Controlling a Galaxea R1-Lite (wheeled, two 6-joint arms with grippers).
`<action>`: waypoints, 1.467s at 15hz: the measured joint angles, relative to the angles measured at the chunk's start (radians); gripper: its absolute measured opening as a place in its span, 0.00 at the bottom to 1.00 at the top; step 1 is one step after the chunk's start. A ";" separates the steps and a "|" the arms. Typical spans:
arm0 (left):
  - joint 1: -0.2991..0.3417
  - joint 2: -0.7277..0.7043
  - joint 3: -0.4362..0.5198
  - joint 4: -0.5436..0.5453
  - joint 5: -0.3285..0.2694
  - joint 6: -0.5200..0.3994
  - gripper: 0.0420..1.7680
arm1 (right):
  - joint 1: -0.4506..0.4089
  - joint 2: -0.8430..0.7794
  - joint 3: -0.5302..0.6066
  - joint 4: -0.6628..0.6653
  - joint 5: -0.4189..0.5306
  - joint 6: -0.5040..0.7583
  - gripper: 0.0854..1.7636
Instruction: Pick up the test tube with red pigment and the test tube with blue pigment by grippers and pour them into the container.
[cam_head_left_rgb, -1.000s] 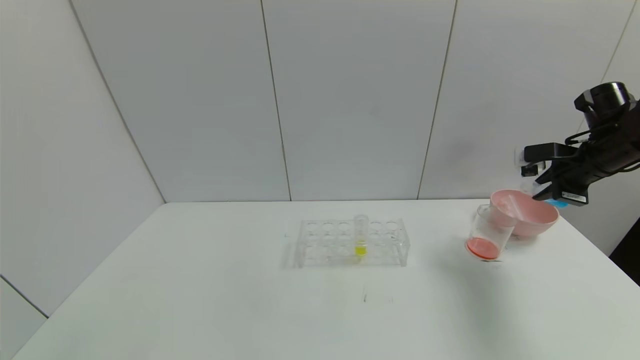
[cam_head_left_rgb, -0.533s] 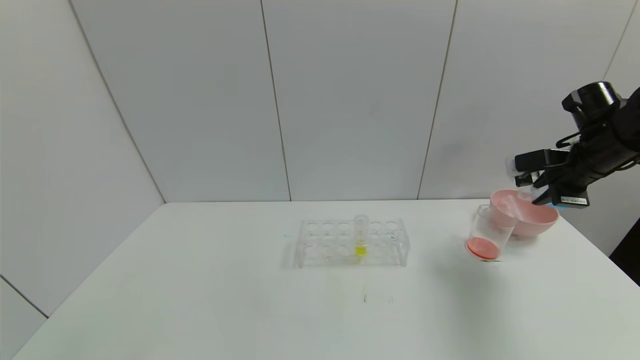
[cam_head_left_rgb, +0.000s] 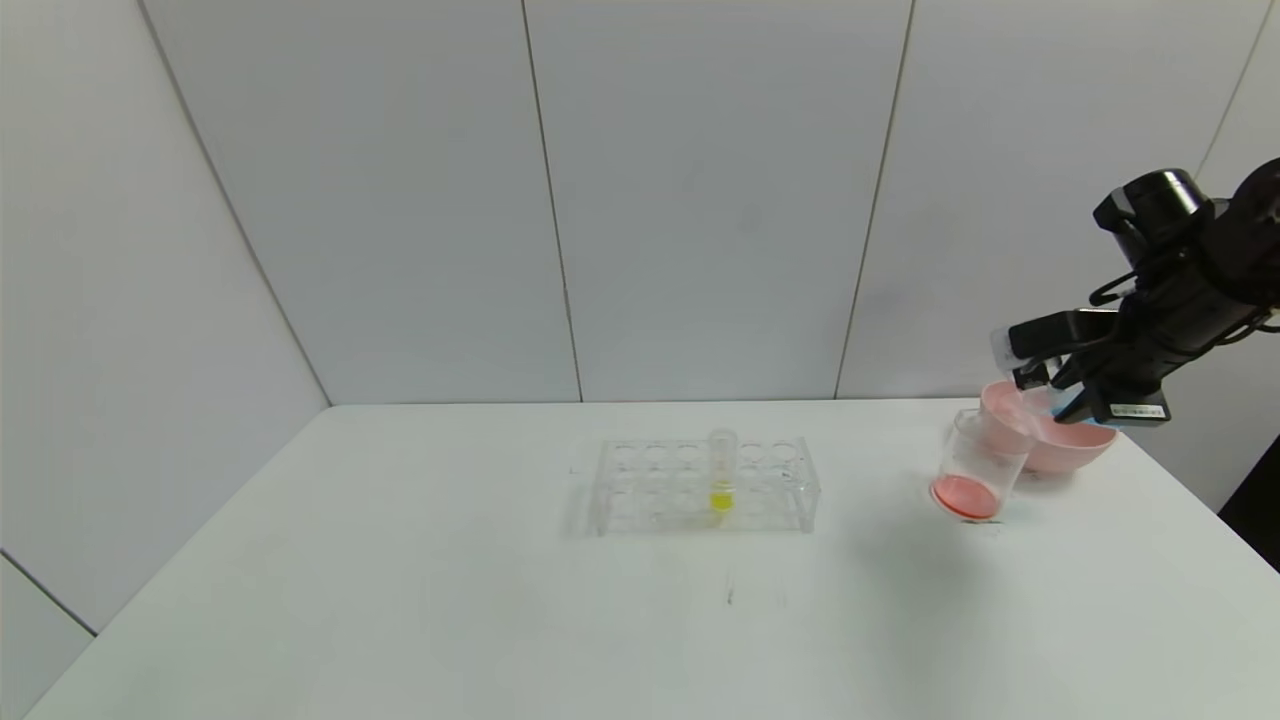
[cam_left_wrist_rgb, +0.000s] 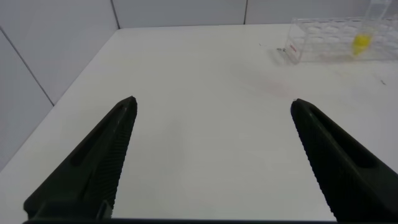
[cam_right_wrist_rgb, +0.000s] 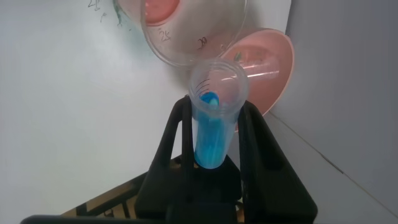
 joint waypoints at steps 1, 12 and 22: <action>0.000 0.000 0.000 0.000 0.000 0.000 1.00 | 0.003 0.001 0.000 0.003 -0.001 0.003 0.24; 0.000 0.000 0.000 0.000 0.000 0.000 1.00 | 0.044 0.031 0.000 0.007 -0.168 -0.029 0.24; 0.000 0.000 0.000 0.000 0.000 0.000 1.00 | 0.108 0.050 -0.001 -0.043 -0.339 -0.112 0.24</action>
